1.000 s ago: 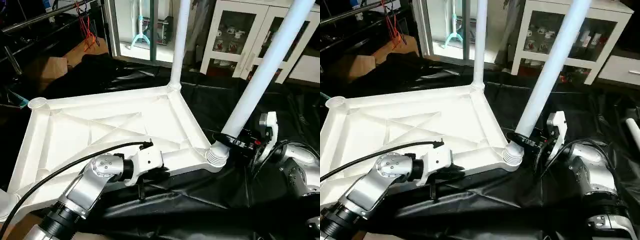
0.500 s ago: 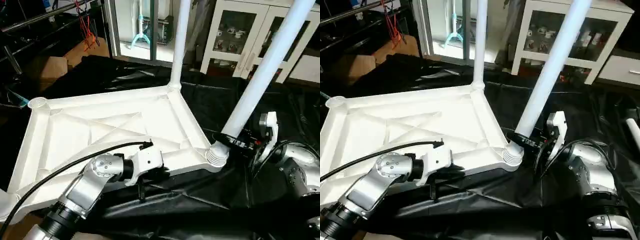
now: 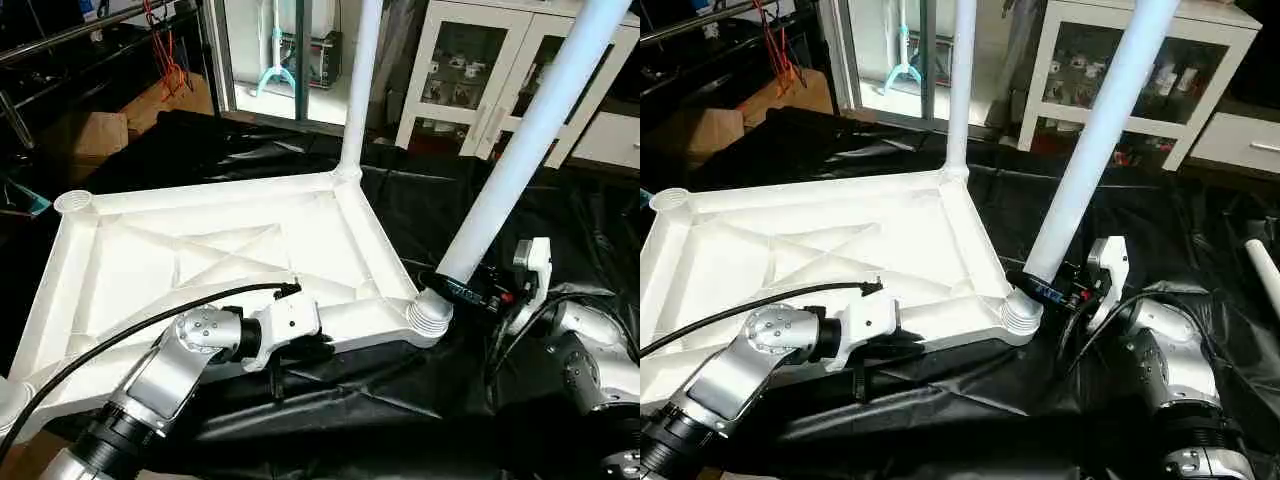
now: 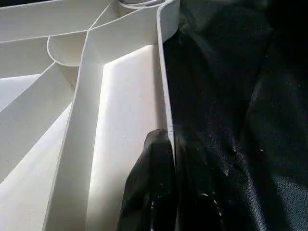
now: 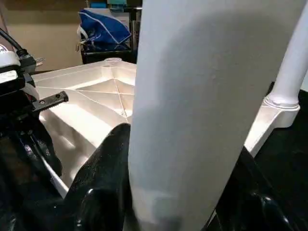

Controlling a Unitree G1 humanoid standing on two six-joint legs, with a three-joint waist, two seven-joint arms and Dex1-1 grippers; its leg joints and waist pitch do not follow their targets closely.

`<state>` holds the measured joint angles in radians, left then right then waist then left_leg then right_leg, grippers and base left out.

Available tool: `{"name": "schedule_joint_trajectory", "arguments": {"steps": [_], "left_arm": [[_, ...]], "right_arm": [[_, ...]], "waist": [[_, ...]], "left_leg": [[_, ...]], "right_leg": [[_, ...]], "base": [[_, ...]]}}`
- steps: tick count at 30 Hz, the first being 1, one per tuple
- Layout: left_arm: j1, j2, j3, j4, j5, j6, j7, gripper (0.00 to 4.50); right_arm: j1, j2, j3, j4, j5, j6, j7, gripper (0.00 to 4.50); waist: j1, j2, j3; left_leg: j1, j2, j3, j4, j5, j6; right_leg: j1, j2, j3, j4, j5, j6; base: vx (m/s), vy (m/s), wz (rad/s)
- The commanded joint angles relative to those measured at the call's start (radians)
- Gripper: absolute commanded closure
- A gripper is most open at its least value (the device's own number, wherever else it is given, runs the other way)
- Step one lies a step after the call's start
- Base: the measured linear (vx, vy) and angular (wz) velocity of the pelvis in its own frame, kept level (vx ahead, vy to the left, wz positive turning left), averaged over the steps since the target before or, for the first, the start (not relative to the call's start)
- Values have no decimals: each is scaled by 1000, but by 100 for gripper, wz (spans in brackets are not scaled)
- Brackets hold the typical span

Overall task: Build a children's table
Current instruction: Insert table leg to table base

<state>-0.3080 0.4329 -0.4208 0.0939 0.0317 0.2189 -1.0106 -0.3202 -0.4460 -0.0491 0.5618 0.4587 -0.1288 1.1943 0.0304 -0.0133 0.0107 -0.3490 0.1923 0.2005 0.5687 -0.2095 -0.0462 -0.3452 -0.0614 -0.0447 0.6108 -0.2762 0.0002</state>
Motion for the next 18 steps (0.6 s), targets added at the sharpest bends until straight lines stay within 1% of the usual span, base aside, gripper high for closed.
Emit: {"name": "schedule_joint_trajectory", "arguments": {"steps": [1, 6, 11, 14, 18], "left_arm": [[12, -6, -40, 17, 6, -4, -15, 450], [14, -8, -37, 15, 8, -4, -13, 450], [13, -10, -37, 16, 9, -2, -11, 450], [12, -9, -37, 15, 9, 1, -11, 450], [9, -9, -35, 19, 9, 0, -11, 450]], "right_arm": [[64, -8, 92, 93, -169, -30, -40, 266], [71, -4, 97, 83, -178, -69, -36, 266], [82, 11, 96, 64, -162, -99, -13, 266], [85, 14, 100, 60, -159, -107, -13, 266], [84, 14, 105, 64, -161, -115, -13, 266]], "waist": [[-12, 1, -1], [-13, 2, 0], [-13, 2, 1], [-13, 2, 2], [-14, 1, 3]], "left_leg": [[6, 59, -27, -74, -245, 27], [6, 58, -27, -75, -243, 29], [6, 58, -27, -76, -249, 28], [3, 57, -28, -76, -243, 30], [4, 58, -28, -77, -241, 32]], "right_leg": [[0, -76, 52, -94, -100, -215], [0, -75, 51, -93, -89, -215], [0, -76, 52, -95, -104, -211], [1, -75, 52, -95, -101, -209], [0, -74, 52, -95, -100, -209]], "base": [[0, 0, 0], [0, 0, 0], [0, 0, 0], [0, 0, 0], [0, 0, 0]]}}
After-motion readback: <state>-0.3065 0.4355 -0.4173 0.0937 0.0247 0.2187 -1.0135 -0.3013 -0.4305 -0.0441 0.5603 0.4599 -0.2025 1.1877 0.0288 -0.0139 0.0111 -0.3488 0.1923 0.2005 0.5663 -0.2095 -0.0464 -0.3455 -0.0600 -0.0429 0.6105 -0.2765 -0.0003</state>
